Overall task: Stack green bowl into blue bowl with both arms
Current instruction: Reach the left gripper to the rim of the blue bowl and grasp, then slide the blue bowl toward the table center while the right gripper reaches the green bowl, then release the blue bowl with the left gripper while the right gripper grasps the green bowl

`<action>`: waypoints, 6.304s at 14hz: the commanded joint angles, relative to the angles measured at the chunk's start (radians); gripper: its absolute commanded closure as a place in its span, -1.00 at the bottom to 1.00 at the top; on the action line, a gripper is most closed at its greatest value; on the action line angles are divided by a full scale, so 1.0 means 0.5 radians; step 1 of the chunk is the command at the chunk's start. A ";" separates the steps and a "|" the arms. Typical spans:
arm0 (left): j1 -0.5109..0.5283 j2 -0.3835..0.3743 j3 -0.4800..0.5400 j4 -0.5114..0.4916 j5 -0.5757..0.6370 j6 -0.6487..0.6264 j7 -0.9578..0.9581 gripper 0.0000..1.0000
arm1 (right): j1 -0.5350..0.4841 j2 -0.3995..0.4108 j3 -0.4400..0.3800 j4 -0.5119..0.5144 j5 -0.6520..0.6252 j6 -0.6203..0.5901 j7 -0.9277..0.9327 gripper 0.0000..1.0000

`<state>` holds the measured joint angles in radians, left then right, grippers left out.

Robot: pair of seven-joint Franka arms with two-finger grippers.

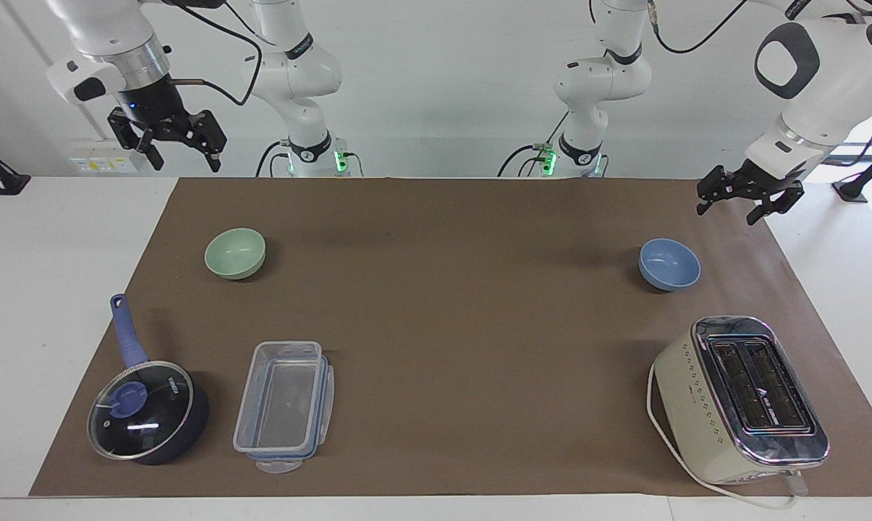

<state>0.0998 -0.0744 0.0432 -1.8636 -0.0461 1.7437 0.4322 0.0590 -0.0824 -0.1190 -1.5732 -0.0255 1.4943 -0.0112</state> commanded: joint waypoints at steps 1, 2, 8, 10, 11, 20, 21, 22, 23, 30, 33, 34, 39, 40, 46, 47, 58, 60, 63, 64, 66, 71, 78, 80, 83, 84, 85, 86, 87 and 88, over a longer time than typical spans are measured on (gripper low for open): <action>0.046 -0.078 -0.016 -0.239 -0.027 0.209 0.047 -1.00 | -0.011 -0.050 0.002 -0.069 -0.032 0.049 -0.054 -1.00; 0.082 -0.072 -0.016 -0.297 -0.024 0.264 0.050 -1.00 | -0.014 -0.053 0.002 -0.072 -0.032 0.049 -0.054 -1.00; 0.223 0.062 -0.016 -0.580 -0.027 0.694 0.041 -1.00 | -0.014 -0.056 0.002 -0.072 -0.032 0.052 -0.054 -1.00; 0.248 0.100 -0.019 -0.626 -0.024 0.774 0.047 -1.00 | -0.014 -0.056 0.002 -0.072 -0.032 0.052 -0.057 -1.00; 0.260 0.109 -0.019 -0.638 -0.024 0.786 0.050 -1.00 | -0.017 -0.056 0.002 -0.072 -0.032 0.052 -0.057 -1.00; 0.236 0.167 -0.019 -0.877 -0.030 1.117 0.041 -0.19 | -0.014 -0.056 0.002 -0.078 -0.032 0.052 -0.054 -1.00; 0.224 0.170 -0.019 -0.957 -0.030 1.227 0.032 -0.17 | -0.014 -0.062 0.002 -0.084 -0.032 0.052 -0.054 -1.00; 0.218 0.149 -0.019 -1.012 -0.030 1.301 0.028 -0.09 | -0.017 -0.074 0.002 -0.099 -0.032 0.058 -0.057 -1.00; 0.215 0.146 -0.019 -1.022 -0.034 1.308 0.028 0.44 | -0.017 -0.078 0.002 -0.103 -0.032 0.055 -0.057 -1.00; 0.184 0.127 -0.025 -0.970 -0.034 1.259 0.028 1.00 | -0.017 -0.078 0.002 -0.106 -0.032 0.055 -0.057 -1.00; 0.175 0.063 -0.050 -0.860 -0.034 1.048 -0.008 1.00 | -0.017 -0.078 0.002 -0.106 -0.032 0.058 -0.060 -1.00; 0.117 0.033 -0.050 -0.829 -0.034 0.995 -0.057 1.00 | -0.017 -0.078 0.002 -0.106 -0.029 0.058 -0.060 -1.00; -0.343 0.008 -0.050 -0.798 -0.034 1.001 -0.731 1.00 | -0.047 -0.078 -0.013 -0.154 -0.029 0.061 -0.106 -1.00; -0.462 0.008 -0.047 -0.798 -0.034 1.007 -0.869 1.00 | -0.081 -0.072 -0.013 -0.176 -0.029 0.076 -0.164 -1.00; -1.045 0.106 -0.050 -0.801 -0.034 1.221 -1.596 1.00 | -0.167 -0.059 -0.017 -0.685 -0.013 0.643 -0.364 -1.00; -1.125 0.139 -0.050 -0.801 -0.034 1.286 -1.719 1.00 | -0.173 -0.050 -0.017 -0.783 -0.013 0.759 -0.391 -1.00; -1.417 0.302 -0.053 -0.798 -0.049 1.611 -2.122 1.00 | -0.489 0.155 -0.017 -1.391 0.026 1.484 -0.916 -1.00; -1.473 0.299 -0.053 -0.798 -0.076 1.618 -2.122 1.00 | -0.505 0.183 -0.017 -1.428 0.026 1.494 -0.962 -1.00; -1.497 0.305 -0.062 -0.773 -0.143 1.606 -2.116 0.93 | -0.505 0.189 -0.017 -1.443 0.026 1.497 -0.975 -1.00; -1.522 0.302 -0.062 -0.773 -0.180 1.602 -2.113 0.91 | -0.505 0.195 -0.017 -1.443 0.029 1.494 -0.984 -0.74; -1.522 0.302 -0.065 -0.773 -0.184 1.596 -2.095 0.73 | -0.505 0.195 -0.017 -1.443 0.029 1.497 -0.990 -0.06; -1.519 0.299 -0.059 -0.767 -0.184 1.578 -2.082 -0.79 | -0.535 0.205 -0.017 -1.477 0.029 1.549 -0.987 0.34; -1.170 0.054 -0.037 -0.461 -0.162 0.842 -1.495 -1.00 | -0.526 0.214 -0.017 -1.446 0.109 1.518 -0.956 1.00; -1.013 -0.023 -0.034 -0.375 -0.153 0.659 -1.252 -1.00 | -0.523 0.190 -0.013 -1.367 0.109 1.445 -0.990 1.00; -0.786 0.008 -0.037 -0.057 -0.132 0.272 -0.942 -1.00 | -0.514 0.162 -0.001 -1.146 0.207 1.185 -1.072 1.00; -0.716 0.011 -0.037 0.017 -0.132 0.183 -0.850 -1.00 | -0.514 0.162 -0.001 -1.097 0.262 1.123 -1.112 1.00; -0.669 0.008 -0.034 0.067 -0.126 0.133 -0.813 -1.00 | -0.514 0.162 -0.001 -1.054 0.299 1.062 -1.122 1.00; -0.627 0.002 -0.037 0.134 -0.080 0.087 -0.806 -1.00 | -0.514 0.159 0.002 -1.005 0.345 0.976 -1.122 1.00; -0.587 0.008 -0.034 0.229 -0.046 -0.004 -0.797 -1.00 | -0.511 0.150 0.005 -0.953 0.355 0.896 -1.116 1.00; -0.541 0.032 -0.034 0.345 -0.040 -0.108 -0.751 -1.00 | -0.480 0.146 0.023 -0.892 0.358 0.826 -1.094 1.00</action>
<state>-0.2089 -0.0920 0.0379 -1.8006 -0.0892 1.7835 0.0260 -0.1879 -0.0054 -0.1219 -2.0668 0.1233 1.9679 -0.5400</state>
